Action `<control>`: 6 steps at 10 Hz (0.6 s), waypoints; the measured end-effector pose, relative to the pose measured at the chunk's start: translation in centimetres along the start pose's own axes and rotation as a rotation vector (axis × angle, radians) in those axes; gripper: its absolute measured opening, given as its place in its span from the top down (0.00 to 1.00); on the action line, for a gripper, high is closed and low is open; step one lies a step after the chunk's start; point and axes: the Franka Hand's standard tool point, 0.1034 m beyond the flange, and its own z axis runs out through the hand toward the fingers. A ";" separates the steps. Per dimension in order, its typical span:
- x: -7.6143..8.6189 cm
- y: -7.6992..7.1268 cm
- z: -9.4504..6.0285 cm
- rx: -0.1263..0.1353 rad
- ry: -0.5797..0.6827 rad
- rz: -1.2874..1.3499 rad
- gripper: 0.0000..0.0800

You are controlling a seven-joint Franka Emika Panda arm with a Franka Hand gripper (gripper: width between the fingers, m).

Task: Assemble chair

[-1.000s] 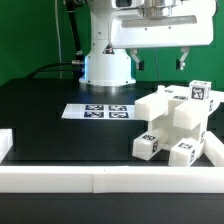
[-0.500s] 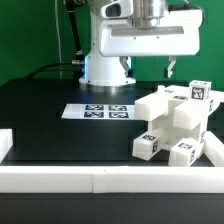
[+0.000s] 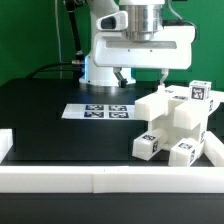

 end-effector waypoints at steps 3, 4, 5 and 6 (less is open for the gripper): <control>-0.2 -0.2 0.5 -0.008 -0.008 -0.004 0.19; -0.3 -0.3 0.6 -0.011 -0.011 -0.008 0.19; -0.5 -0.4 0.7 -0.013 -0.014 -0.012 0.19; -0.6 -0.5 0.9 -0.014 -0.016 -0.016 0.19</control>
Offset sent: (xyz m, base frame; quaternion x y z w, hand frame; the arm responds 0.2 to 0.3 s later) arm 0.0031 0.0096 -0.0045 0.0002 0.0046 0.0078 1.0000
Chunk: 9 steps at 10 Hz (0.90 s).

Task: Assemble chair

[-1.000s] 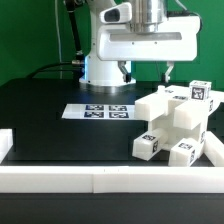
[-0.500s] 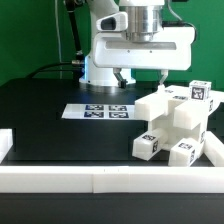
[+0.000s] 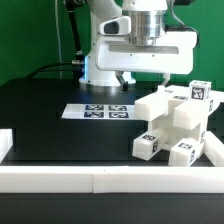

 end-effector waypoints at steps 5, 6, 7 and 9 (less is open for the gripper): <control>-0.2 -1.9 0.1 -0.001 -0.001 -0.017 0.19; 0.1 -2.3 -0.1 0.002 0.003 -0.022 0.19; 0.5 -2.7 -0.2 0.005 0.010 -0.028 0.19; 1.0 -3.5 -0.4 0.009 0.020 -0.031 0.19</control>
Offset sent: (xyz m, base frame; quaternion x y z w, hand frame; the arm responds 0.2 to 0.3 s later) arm 0.0068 0.0186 0.0013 0.0044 0.0002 0.0133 0.9999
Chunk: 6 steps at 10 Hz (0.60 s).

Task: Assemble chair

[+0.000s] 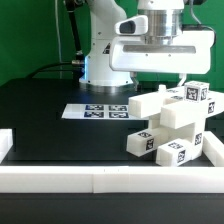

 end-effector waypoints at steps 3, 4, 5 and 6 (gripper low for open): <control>0.6 -1.2 0.0 0.002 0.008 -0.004 0.19; 0.8 -1.4 0.0 0.003 0.012 -0.005 0.19; 1.1 -1.5 -0.1 0.005 0.016 -0.006 0.19; 1.6 -1.8 -0.2 0.006 0.022 -0.009 0.19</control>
Offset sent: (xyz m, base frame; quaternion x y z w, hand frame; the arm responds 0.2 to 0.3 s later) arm 0.0124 0.0092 0.0005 0.0043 0.0021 0.0072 1.0000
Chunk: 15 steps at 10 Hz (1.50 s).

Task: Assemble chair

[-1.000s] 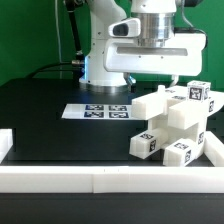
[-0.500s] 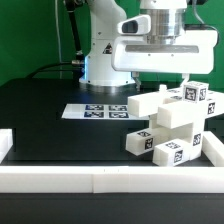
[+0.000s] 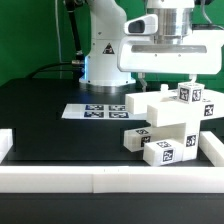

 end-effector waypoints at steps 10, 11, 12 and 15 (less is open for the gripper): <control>-2.1 1.1 -0.5 0.021 0.013 0.028 0.19; -2.6 1.4 -0.1 0.020 0.016 0.038 0.19; -3.0 1.7 0.2 0.019 0.021 0.046 0.19; -3.0 2.0 0.5 0.019 0.024 0.051 0.19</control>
Offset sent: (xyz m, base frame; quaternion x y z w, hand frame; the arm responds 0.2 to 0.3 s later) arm -0.0120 -0.0086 0.0205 0.0031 -0.0289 -0.0029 0.9996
